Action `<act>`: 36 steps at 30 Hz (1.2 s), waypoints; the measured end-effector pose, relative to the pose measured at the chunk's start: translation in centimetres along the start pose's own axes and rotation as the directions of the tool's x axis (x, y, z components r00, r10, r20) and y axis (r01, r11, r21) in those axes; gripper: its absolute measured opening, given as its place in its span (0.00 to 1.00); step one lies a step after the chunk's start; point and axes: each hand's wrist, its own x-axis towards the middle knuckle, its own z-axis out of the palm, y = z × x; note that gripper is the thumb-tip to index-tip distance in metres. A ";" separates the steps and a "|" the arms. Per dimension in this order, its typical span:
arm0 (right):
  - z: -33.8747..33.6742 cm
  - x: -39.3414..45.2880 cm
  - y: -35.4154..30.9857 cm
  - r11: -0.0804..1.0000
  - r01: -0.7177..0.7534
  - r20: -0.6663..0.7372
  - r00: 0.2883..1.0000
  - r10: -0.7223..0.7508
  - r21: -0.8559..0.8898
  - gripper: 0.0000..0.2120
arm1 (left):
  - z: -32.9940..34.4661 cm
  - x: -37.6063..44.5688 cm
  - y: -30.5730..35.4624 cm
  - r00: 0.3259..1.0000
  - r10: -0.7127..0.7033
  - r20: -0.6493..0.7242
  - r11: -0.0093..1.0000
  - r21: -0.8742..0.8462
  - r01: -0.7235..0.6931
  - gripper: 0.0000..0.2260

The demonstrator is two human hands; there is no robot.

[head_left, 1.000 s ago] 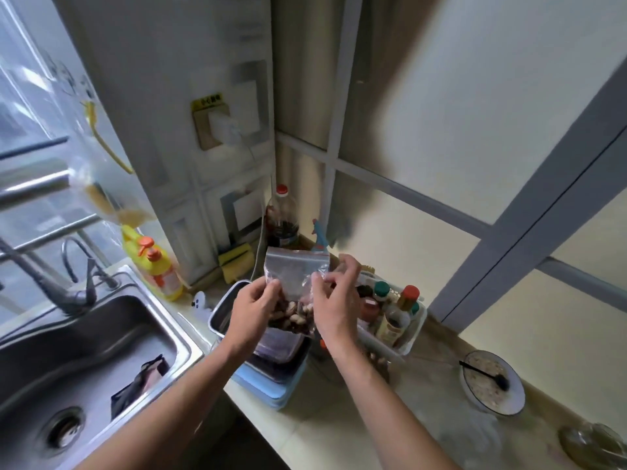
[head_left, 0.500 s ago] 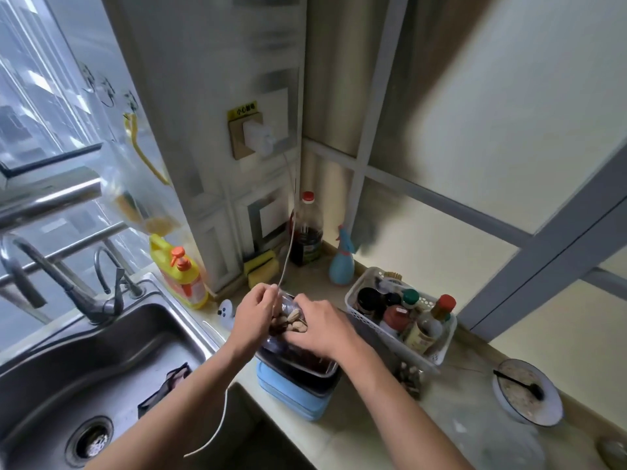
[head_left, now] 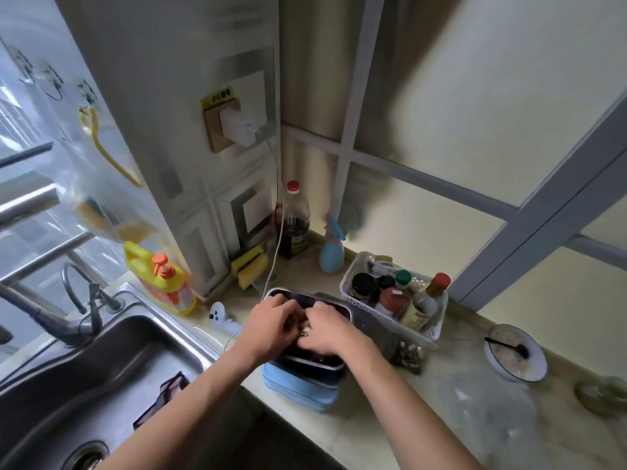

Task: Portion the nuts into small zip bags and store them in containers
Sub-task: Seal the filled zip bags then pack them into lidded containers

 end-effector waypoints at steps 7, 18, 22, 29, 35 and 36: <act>-0.2 -0.9 4.2 0.867 0.180 -0.341 0.940 -0.012 0.465 0.09 | 1.5 0.0 0.3 0.999 0.040 -0.035 0.980 0.194 -0.033 0.13; 6.2 -1.6 12.8 0.185 -0.512 0.011 0.355 0.935 0.839 0.18 | 1.7 0.0 0.2 0.998 0.060 -0.008 0.982 0.180 -0.057 0.09; 12.2 -1.2 16.3 -0.096 -0.342 0.254 0.457 0.853 0.935 0.30 | 1.7 -0.1 0.3 0.998 0.068 -0.008 0.981 0.184 -0.065 0.10; 11.3 -1.7 15.9 -0.160 -0.207 0.244 0.494 0.834 0.965 0.21 | 1.9 -0.1 0.1 0.998 0.064 -0.012 0.980 0.192 -0.060 0.08; 9.0 -2.9 15.2 0.057 0.007 -0.051 0.560 0.827 0.998 0.02 | 1.8 -0.2 0.2 0.998 0.059 0.000 0.979 0.195 -0.057 0.08; 8.4 -3.1 15.0 0.070 0.050 -0.086 0.558 0.825 0.996 0.02 | 1.8 -0.2 0.3 0.998 0.057 -0.001 0.980 0.193 -0.056 0.07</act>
